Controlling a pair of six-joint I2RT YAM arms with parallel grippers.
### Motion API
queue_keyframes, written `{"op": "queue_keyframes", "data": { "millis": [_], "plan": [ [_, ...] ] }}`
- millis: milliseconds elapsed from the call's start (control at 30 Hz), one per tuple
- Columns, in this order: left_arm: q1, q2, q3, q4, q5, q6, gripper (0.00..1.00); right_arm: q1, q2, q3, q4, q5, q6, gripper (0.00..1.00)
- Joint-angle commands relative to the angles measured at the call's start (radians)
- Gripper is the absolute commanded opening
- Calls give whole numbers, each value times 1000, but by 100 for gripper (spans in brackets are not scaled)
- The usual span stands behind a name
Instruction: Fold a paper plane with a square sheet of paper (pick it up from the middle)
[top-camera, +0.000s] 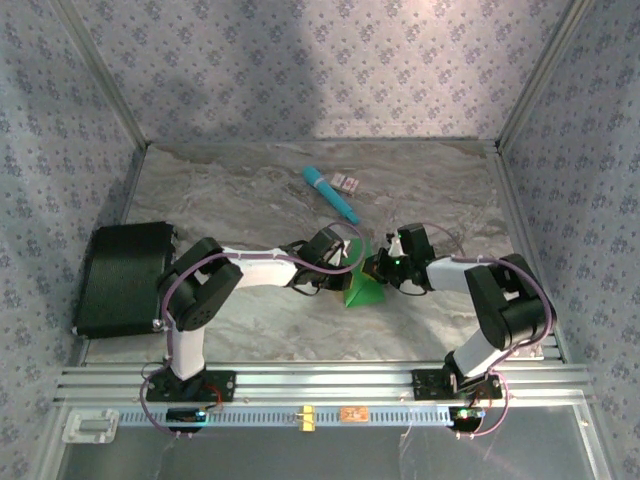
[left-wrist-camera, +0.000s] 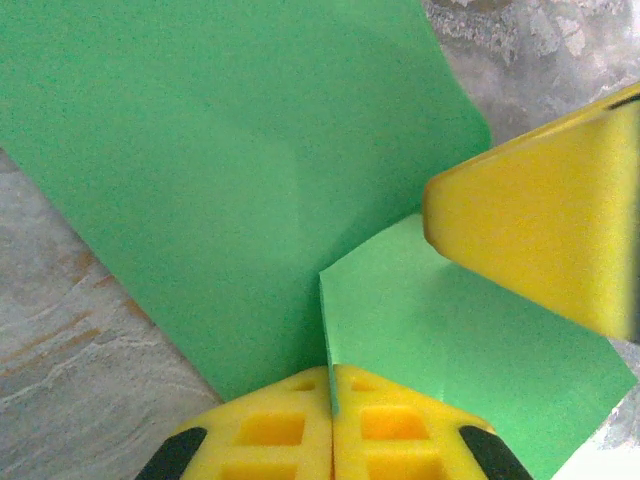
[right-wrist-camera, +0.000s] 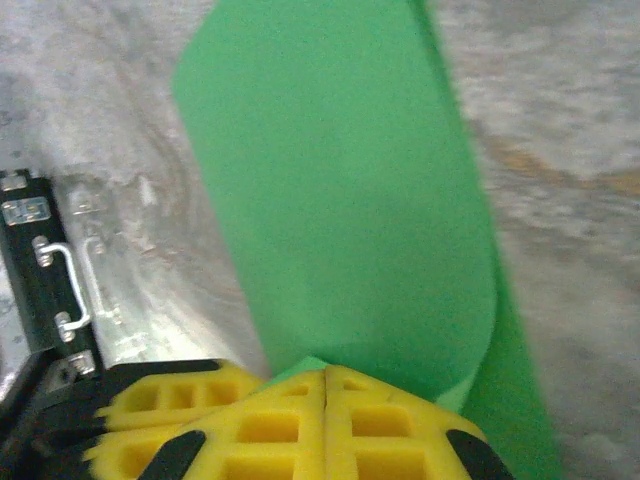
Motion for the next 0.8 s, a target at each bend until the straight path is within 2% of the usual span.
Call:
{"op": "queue_keyframes", "data": {
  "millis": [0,167,367,567,767],
  "plan": [
    [-3,19,14,-62,-11,13,8,-17,38,-40,-21,51,-22,0],
    [-4,19,15,-67,-11,19,8,-63,57,-87,39,38,-7,0],
    [0,19,15,-75,-15,23,8,-91,7,-30,-52,52,-63,0],
    [0,19,15,-76,-15,25,8,-152,44,-43,13,19,-57,0],
    [0,19,15,-78,-14,26,8,-139,-63,-1,-72,19,-91,0]
  ]
}}
